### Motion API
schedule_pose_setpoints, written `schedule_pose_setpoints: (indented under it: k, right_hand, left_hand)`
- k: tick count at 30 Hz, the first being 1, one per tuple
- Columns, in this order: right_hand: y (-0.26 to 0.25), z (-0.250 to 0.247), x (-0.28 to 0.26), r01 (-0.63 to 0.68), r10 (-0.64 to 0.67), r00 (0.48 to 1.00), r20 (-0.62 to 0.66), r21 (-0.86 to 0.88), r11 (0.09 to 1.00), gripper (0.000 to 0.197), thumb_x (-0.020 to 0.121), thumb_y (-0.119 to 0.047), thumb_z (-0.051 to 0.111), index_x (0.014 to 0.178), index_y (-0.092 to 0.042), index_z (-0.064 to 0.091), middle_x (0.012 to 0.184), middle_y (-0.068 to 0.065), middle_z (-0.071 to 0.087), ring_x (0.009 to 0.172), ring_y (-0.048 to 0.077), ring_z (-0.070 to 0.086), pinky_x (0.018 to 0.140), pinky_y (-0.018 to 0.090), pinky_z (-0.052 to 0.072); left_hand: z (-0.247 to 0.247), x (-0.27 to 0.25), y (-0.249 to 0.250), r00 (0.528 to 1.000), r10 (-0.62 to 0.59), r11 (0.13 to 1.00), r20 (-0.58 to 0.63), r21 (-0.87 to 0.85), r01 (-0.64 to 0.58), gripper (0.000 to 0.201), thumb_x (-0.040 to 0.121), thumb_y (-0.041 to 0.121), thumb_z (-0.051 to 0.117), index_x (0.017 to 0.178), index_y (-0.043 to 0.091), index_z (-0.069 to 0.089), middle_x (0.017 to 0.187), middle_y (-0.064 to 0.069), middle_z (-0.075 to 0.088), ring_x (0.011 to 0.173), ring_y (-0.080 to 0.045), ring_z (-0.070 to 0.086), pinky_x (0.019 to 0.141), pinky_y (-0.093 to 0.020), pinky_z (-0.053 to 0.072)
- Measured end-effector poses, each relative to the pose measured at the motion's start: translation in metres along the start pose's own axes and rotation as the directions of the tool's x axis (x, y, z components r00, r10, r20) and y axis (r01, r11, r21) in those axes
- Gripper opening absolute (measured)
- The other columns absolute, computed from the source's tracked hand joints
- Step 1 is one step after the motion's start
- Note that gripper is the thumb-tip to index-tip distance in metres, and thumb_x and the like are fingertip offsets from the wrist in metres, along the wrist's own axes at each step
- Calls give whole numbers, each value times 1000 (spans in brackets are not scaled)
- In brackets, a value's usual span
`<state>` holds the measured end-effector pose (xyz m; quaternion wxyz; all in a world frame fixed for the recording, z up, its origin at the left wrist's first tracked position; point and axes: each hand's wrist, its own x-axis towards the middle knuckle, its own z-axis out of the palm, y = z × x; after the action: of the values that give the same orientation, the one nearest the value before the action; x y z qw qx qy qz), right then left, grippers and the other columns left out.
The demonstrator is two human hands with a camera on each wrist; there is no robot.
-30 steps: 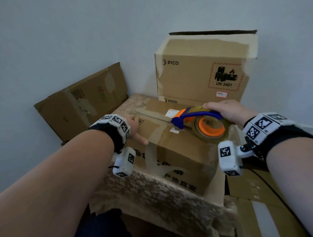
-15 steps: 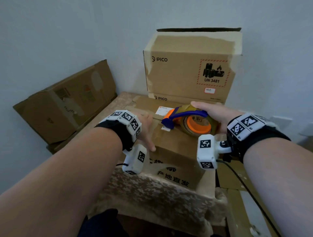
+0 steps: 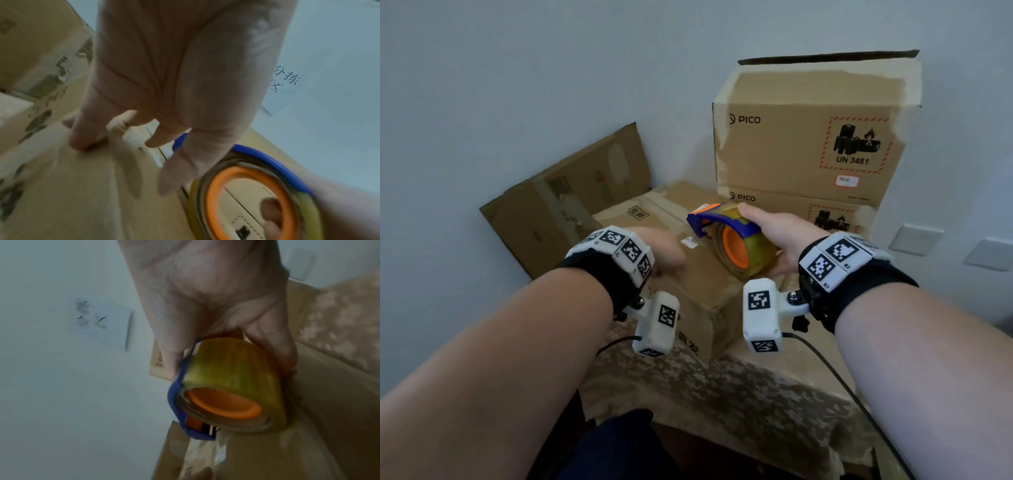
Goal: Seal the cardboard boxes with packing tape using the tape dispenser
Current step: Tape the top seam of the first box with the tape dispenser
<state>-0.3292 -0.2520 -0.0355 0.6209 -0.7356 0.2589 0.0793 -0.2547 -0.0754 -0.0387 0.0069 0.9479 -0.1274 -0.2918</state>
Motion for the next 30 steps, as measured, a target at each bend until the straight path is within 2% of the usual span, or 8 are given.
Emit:
schedule_pose_setpoints:
  k: [4,8,11,15,19,23,27,30]
  right_hand:
    - [-5,-7,0,61,-84,995,-60,-312,948,77,87,-65,48,132,-3,51,134,18,53,119,36,53,104,45,41]
    - [-1,-17,4,95,-162,975,-155,-370,924,83,77,-71,57,119,0,59,119,16,62,106,33,60,98,44,47]
    - [6,-21,12,150,-181,977,-111,-246,958,73,75,-64,66,111,0,63,108,11,68,101,30,64,96,44,49]
    - [14,-19,15,137,-139,990,33,55,989,48,84,-42,68,114,-5,65,94,10,73,87,22,69,89,38,55]
    - [11,-19,10,113,-155,967,201,206,972,31,97,-26,50,96,1,66,72,14,69,61,20,66,62,27,58]
    - [10,-22,7,65,-147,935,323,251,966,29,99,-24,44,94,-3,62,73,14,67,60,22,65,67,33,56]
    - [12,-23,9,106,-152,954,257,182,978,31,92,-35,60,98,-5,64,65,10,62,50,16,60,53,25,55]
    - [12,-33,10,157,-165,956,243,52,986,39,85,-45,66,95,-7,66,58,7,61,49,17,57,56,27,52]
  left_hand:
    - [14,-9,17,997,71,991,24,-114,-68,70,66,75,66,113,25,51,114,6,58,107,-16,54,97,-31,42]
    - [40,-3,32,990,-80,996,-113,41,85,145,33,99,50,151,23,14,157,-17,3,142,-42,10,111,-60,20]
    - [50,-1,44,982,-71,997,-176,12,74,143,45,93,56,153,19,0,158,-14,-11,141,-46,-14,110,-65,5]
    - [53,0,58,974,-80,997,-211,-5,81,136,54,84,63,153,13,1,158,-16,-7,143,-44,-11,113,-59,2]
    - [54,-5,63,969,-67,998,-238,-8,67,127,65,77,63,152,7,1,158,-19,-5,144,-41,-10,114,-54,0]
    - [55,5,61,969,-77,997,-236,8,81,132,60,80,63,151,5,4,157,-22,-3,144,-42,-9,114,-54,-4]
    - [57,13,61,968,-117,993,-222,-19,116,139,54,80,66,152,8,0,159,-17,-5,143,-43,-11,113,-58,4]
    - [56,10,63,966,-116,993,-231,4,120,136,58,78,66,152,7,-1,159,-16,-5,143,-43,-10,114,-57,5]
